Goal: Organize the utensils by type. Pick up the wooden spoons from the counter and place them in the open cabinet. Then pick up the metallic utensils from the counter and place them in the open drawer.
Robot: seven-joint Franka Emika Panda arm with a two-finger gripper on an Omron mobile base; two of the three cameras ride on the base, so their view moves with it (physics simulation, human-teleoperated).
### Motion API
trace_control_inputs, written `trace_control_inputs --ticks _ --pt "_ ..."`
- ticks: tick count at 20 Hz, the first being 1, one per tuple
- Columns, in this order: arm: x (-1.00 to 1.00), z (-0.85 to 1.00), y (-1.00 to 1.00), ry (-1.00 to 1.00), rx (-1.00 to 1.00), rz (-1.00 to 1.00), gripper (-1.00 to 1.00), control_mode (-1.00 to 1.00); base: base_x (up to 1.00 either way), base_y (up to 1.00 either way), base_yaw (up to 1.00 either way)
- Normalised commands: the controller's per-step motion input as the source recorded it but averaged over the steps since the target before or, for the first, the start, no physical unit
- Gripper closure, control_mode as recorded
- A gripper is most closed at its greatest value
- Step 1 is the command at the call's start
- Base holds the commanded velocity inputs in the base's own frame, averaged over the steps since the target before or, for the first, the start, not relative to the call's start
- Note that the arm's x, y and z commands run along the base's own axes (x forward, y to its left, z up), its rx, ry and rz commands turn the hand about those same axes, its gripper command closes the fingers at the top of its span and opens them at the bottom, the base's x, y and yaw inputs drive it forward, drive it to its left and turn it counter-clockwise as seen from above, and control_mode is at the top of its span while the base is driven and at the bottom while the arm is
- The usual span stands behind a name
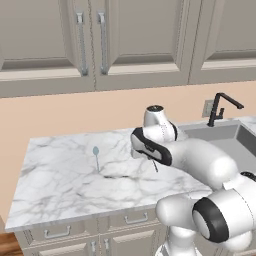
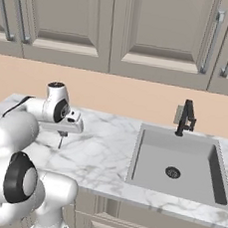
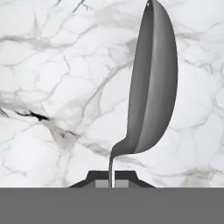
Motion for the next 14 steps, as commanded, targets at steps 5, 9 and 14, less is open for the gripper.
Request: trace_control_inputs --ticks 5,9,14 --pt "-0.36 0.35 -0.04 -0.05 0.0 0.0 1.0 -1.0 0.0 0.0 0.0" --pt "-0.33 0.47 -0.09 -0.06 0.0 0.0 1.0 -1.0 0.0 0.0 0.0" --pt "-0.35 0.47 -0.11 -0.06 0.0 0.0 1.0 -1.0 0.0 0.0 0.0"
